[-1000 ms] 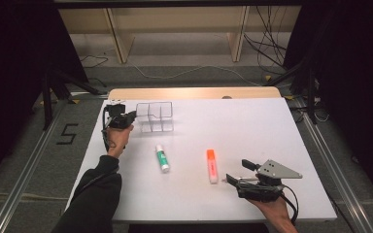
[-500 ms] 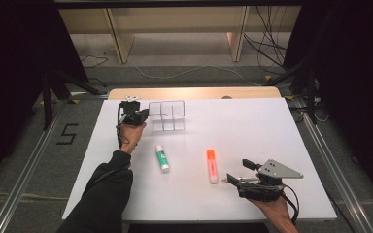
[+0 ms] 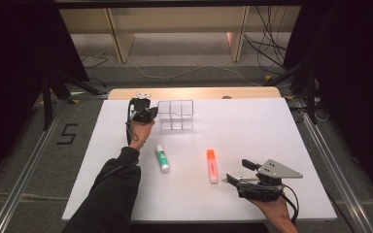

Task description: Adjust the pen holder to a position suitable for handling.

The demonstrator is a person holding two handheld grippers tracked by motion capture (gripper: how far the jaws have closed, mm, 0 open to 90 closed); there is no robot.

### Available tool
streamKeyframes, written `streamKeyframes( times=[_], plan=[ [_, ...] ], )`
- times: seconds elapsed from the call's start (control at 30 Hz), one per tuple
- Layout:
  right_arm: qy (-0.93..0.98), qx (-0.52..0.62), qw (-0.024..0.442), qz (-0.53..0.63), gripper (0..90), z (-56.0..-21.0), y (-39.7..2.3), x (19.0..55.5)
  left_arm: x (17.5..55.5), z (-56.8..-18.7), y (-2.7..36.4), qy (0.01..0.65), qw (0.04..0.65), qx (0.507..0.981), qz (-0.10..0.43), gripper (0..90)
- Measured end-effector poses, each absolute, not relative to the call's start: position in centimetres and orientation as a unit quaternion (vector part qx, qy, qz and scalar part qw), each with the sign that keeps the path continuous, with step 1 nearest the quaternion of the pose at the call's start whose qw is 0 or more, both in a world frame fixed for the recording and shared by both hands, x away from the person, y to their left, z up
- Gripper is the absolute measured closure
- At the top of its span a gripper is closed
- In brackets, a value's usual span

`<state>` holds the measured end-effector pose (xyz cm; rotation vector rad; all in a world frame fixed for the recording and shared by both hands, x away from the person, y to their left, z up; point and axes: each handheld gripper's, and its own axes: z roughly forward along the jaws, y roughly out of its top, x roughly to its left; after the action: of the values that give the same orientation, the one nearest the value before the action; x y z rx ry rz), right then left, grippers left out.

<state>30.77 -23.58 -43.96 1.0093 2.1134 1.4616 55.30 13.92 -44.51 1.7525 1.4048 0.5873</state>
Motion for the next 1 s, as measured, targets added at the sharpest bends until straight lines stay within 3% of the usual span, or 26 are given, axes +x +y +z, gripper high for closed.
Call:
streamKeyframes(
  times=[1.0],
  plan=[
    [0.752, 0.356, 0.187, 0.522, 23.8, -43.9, -23.6, 30.7, 55.7, -43.8, 8.0, 0.519, 0.399, 0.722, 0.225, 89.2]
  ],
)
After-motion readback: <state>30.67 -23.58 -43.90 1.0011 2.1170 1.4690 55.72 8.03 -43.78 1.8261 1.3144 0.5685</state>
